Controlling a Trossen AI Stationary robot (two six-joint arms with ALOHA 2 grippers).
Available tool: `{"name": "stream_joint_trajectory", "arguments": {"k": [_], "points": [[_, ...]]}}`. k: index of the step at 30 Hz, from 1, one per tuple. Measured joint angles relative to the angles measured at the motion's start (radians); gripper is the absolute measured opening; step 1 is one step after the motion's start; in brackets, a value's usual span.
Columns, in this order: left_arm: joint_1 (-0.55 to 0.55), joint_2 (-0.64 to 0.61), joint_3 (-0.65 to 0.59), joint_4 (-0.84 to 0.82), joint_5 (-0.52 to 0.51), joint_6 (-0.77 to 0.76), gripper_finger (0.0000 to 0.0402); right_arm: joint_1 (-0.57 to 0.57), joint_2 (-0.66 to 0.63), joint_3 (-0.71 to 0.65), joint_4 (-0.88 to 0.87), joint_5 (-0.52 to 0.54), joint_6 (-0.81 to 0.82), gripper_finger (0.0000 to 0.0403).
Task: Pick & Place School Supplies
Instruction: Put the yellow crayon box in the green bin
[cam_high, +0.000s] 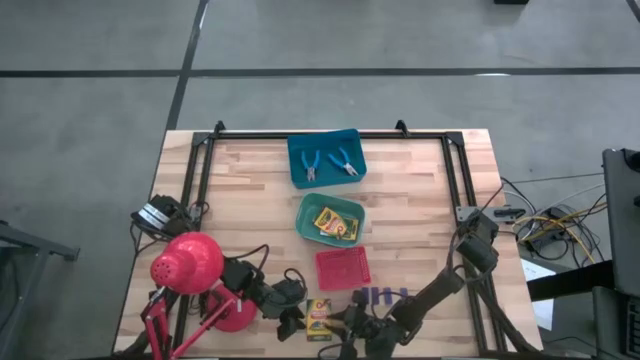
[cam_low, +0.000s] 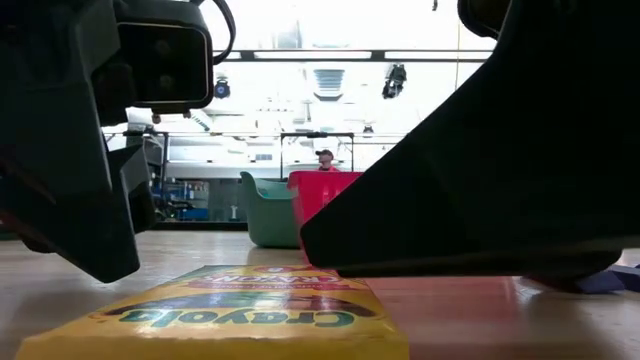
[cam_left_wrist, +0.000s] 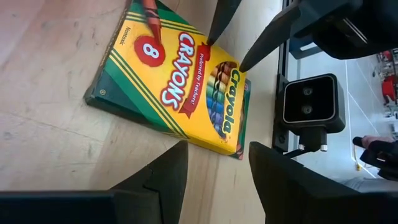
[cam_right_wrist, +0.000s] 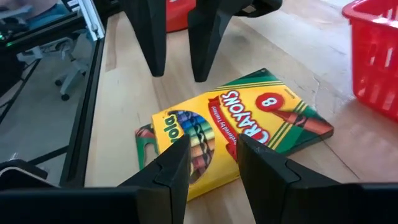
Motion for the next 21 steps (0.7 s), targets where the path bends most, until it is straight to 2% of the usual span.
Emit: {"name": "stream_joint_trajectory", "arguments": {"k": [6,14,21], "points": [[0.001,0.000,0.000,0.000,-0.002,0.002,0.0177,-0.001,0.000,0.000,-0.006,-0.050,-0.003,0.0125],[0.005,0.021,0.000,0.005,0.013,-0.044,0.0177,-0.002,-0.007,0.005,-0.078,-0.051,0.116,0.0125],[0.008,0.025,0.000,0.065,0.014,-0.045,0.0177,-0.001,-0.006,0.014,-0.099,-0.057,0.098,0.0125]]}}
